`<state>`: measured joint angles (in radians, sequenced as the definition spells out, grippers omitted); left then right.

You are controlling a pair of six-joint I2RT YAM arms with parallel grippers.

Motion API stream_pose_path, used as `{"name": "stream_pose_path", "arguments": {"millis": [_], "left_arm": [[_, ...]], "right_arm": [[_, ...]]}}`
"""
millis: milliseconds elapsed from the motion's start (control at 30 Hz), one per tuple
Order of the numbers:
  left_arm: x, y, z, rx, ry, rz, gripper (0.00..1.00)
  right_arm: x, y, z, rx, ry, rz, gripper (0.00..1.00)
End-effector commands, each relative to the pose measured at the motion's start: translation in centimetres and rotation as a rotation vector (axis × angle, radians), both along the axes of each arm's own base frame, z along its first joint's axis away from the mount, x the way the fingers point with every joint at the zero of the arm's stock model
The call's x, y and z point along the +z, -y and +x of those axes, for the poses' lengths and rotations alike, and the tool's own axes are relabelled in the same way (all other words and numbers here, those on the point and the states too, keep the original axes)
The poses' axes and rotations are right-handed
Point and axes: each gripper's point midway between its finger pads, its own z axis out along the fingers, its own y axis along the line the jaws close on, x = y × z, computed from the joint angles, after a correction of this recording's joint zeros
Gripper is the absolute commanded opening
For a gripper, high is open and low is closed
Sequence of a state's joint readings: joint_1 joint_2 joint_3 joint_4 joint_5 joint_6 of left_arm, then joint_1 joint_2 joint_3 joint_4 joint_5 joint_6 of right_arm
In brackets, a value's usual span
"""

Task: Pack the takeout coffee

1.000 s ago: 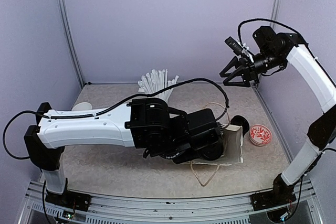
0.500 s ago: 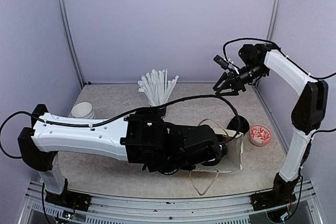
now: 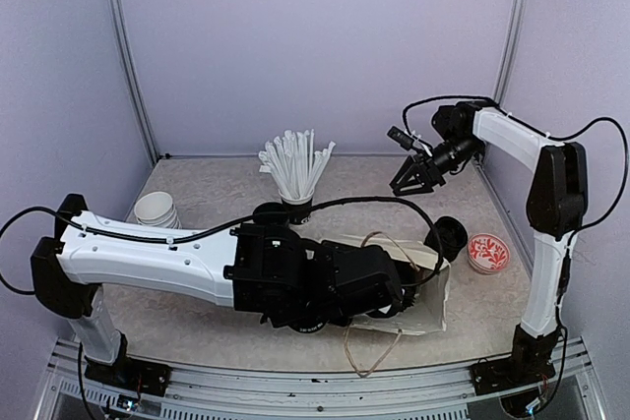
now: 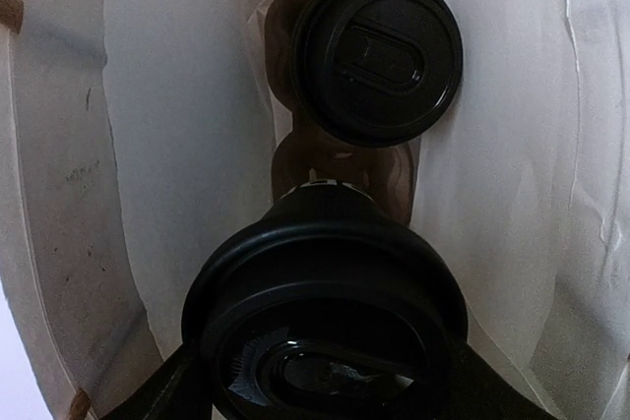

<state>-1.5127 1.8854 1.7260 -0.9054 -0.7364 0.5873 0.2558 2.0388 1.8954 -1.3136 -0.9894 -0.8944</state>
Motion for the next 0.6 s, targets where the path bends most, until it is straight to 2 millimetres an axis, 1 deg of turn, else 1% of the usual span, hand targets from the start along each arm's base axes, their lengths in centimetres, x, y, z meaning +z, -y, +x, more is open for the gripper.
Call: {"name": "stream_pose_path", "arguments": {"millis": [0, 133, 300, 333, 467, 567], "left_arm": [[0.8, 0.4, 0.8, 0.005, -0.013, -0.044, 0.63], [0.3, 1.0, 1.1, -0.001, 0.005, -0.033, 0.62], [-0.2, 1.3, 1.3, -0.006, 0.004, -0.029, 0.62], [-0.3, 1.3, 1.3, -0.009, 0.004, -0.029, 0.62], [-0.8, 1.8, 1.3, -0.023, -0.003, -0.025, 0.62], [-1.5, 1.9, 1.4, -0.032, -0.008, -0.013, 0.62]], "right_arm": [[-2.3, -0.8, 1.2, -0.041, -0.005, -0.045, 0.51], [-4.0, -1.3, 2.4, -0.073, -0.023, -0.072, 0.50], [-6.9, -2.5, 3.5, -0.077, -0.048, -0.139, 0.50], [-7.7, -2.8, 3.4, -0.069, -0.055, -0.152, 0.50], [-9.9, -4.0, 2.9, -0.046, -0.063, -0.197, 0.50], [-11.0, -4.7, 1.9, -0.019, -0.083, -0.208, 0.50]]}}
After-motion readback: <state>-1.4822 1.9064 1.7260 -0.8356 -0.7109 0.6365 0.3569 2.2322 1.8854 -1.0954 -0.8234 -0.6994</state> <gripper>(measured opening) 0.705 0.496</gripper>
